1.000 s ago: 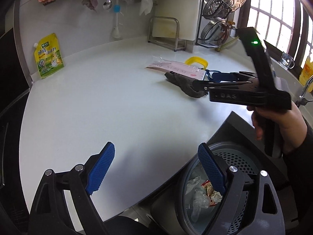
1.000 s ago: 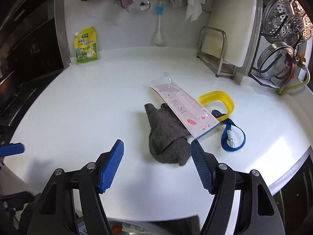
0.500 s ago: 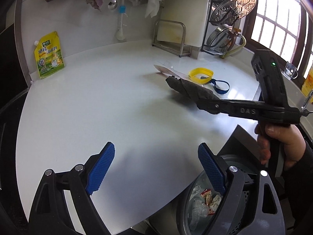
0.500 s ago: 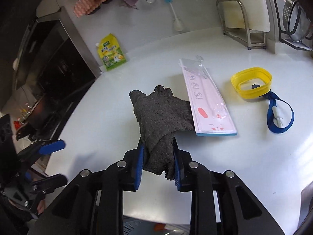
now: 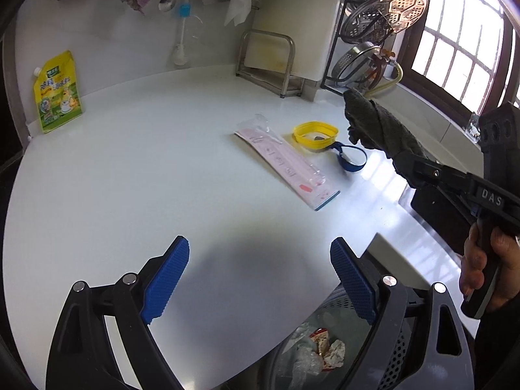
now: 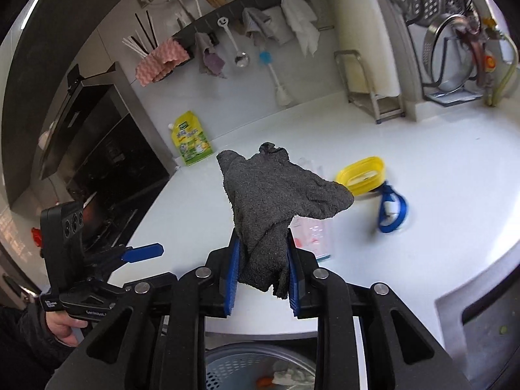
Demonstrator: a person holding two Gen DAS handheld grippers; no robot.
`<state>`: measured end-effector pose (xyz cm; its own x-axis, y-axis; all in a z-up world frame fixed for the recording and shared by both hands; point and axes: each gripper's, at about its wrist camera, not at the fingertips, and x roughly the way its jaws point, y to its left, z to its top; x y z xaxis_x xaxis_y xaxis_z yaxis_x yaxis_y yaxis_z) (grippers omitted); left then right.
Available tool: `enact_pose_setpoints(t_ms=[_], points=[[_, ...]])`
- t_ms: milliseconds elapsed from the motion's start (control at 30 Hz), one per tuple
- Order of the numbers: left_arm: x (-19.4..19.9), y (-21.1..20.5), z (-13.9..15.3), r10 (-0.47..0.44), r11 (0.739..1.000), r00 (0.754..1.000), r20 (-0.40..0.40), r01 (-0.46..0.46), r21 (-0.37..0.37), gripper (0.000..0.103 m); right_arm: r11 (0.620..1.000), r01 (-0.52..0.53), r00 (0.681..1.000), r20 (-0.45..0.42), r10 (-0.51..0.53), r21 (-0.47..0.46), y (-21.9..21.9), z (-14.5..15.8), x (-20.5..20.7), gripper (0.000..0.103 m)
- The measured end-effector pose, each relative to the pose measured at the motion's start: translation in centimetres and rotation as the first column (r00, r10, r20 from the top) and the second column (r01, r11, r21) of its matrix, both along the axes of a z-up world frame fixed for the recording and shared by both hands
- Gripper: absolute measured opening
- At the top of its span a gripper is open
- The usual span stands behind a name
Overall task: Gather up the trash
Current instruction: 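Grasp the grey cloth with the right tool and lift it, then grasp the pink toothbrush packet with the left tool while the right tool holds the cloth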
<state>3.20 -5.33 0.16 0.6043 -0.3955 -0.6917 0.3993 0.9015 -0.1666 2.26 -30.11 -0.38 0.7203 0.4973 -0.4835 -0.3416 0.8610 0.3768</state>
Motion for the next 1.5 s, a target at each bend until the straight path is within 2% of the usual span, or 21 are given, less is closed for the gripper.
enact_pose_setpoints(t_ms=[167,333,533,700,767,800,833,867,933,1033,1233,1500], points=[[3.6,-4.6,-0.1,-0.003,1.000,1.000,-0.026,0.003,-0.025,0.090,0.984,0.132,0.990,0.063,-0.125,-0.123,-1.8,1.2,-3.5,0.024],[8.0,-9.1,-1.4,0.037,0.997,0.999,-0.039,-0.035,0.067,0.090,0.978,0.177,0.983,0.072,-0.169,-0.109,-4.1,1.4,-5.9,0.024],[11.8,-11.3,-3.1,0.115,0.983,0.990,-0.077,-0.102,0.152,0.090,0.978,0.185,0.982,0.067,-0.179,-0.097,-5.4,0.7,-7.3,0.024],[13.8,-11.6,-4.8,0.140,0.981,0.979,-0.150,-0.117,0.156,0.090,0.977,0.187,0.981,0.068,-0.180,-0.099,-5.8,0.2,-7.7,0.024],[14.3,-11.9,-5.0,0.151,0.977,0.979,-0.137,-0.127,0.174,0.090,0.978,0.182,0.982,0.066,-0.176,-0.100,-5.7,0.0,-7.8,0.024],[14.3,-12.0,-5.0,0.143,0.977,0.981,-0.132,-0.119,0.175,0.084,0.978,0.181,0.982,0.066,-0.175,-0.102,-5.7,-0.2,-7.9,0.024],[14.3,-12.1,-4.8,0.132,0.978,0.983,-0.130,-0.108,0.177,0.071,0.978,0.181,0.982,0.066,-0.175,-0.101,-5.8,-0.3,-8.0,0.024],[14.3,-12.2,-4.6,0.111,0.982,0.985,-0.134,-0.088,0.167,0.064,0.979,0.181,0.982,0.066,-0.175,-0.096,-5.9,-0.4,-8.1,0.024],[14.4,-12.2,-4.3,0.054,0.994,0.984,-0.172,-0.036,0.104,0.047,0.979,0.183,0.982,0.068,-0.178,-0.086,-6.1,-0.6,-8.2,0.024],[14.1,-11.7,-3.9,0.024,0.998,0.982,-0.186,-0.014,0.054,0.045,0.981,0.184,0.981,0.069,-0.179,-0.067,-6.2,-0.9,-8.1,0.024],[12.6,-9.3,-1.9,0.022,1.000,0.988,-0.152,-0.021,0.005,0.044,0.985,0.164,0.985,0.073,-0.159,-0.057,-4.9,-1.0,-7.9,0.024],[9.1,-6.0,1.2,0.041,0.997,0.999,-0.010,-0.040,0.063,0.044,0.989,0.136,0.988,0.083,-0.131,-0.055,-2.8,-0.5,-7.8,0.024]])
